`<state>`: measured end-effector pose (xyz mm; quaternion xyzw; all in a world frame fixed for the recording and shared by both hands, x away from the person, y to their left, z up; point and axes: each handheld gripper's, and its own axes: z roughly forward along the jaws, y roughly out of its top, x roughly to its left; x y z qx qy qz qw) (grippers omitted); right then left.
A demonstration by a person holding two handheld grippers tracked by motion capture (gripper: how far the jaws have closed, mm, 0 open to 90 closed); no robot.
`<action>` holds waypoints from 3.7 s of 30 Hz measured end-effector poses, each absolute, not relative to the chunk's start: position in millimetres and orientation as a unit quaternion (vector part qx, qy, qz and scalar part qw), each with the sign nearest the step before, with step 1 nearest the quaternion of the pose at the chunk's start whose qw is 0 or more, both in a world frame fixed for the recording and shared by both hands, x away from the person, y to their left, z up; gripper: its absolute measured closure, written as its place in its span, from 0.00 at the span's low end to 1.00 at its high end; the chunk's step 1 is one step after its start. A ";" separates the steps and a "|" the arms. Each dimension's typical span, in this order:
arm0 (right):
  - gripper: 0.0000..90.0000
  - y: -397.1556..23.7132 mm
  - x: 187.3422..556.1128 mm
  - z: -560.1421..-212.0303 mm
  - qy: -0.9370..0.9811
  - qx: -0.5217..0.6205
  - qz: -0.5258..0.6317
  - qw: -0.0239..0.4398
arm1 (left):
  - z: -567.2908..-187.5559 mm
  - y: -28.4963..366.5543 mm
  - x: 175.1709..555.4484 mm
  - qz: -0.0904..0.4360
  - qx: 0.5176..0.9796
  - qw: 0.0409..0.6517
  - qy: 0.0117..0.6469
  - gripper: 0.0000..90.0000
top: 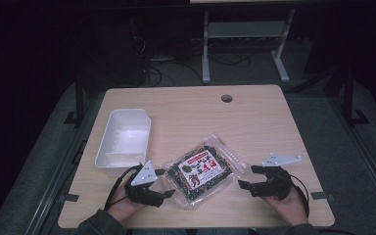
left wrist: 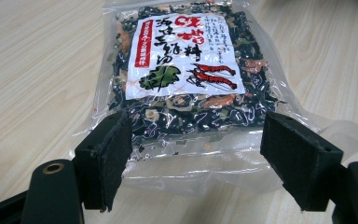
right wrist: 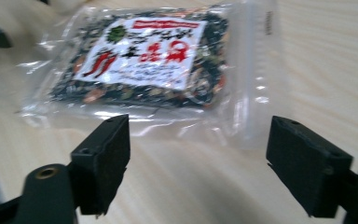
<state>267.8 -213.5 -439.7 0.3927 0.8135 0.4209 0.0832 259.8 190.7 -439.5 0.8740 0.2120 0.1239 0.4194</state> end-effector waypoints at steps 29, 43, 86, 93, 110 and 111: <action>0.38 -230.8 319.8 -452.8 0.785 0.488 0.380 0.042 | -443.4 185.4 263.6 0.107 0.886 0.398 0.213 0.48; 0.61 -229.7 321.7 -460.8 0.780 0.494 0.384 -0.018 | -449.8 180.5 267.3 0.098 0.898 0.373 0.214 0.54; 1.00 -234.4 282.7 -363.8 0.801 0.347 0.488 0.016 | -447.1 164.6 289.2 0.075 0.872 0.415 0.248 0.24; 1.00 -229.2 273.1 -340.6 0.800 0.309 0.514 0.020 | -452.9 152.4 299.2 0.037 0.866 0.428 0.256 0.20; 0.99 -220.2 269.9 -326.7 0.778 0.287 0.559 0.028 | -452.4 158.1 302.7 -0.047 0.856 0.458 0.233 0.50; 0.99 -222.2 270.5 -327.9 0.774 0.287 0.565 0.024 | -452.4 158.6 302.8 -0.050 0.856 0.459 0.232 0.54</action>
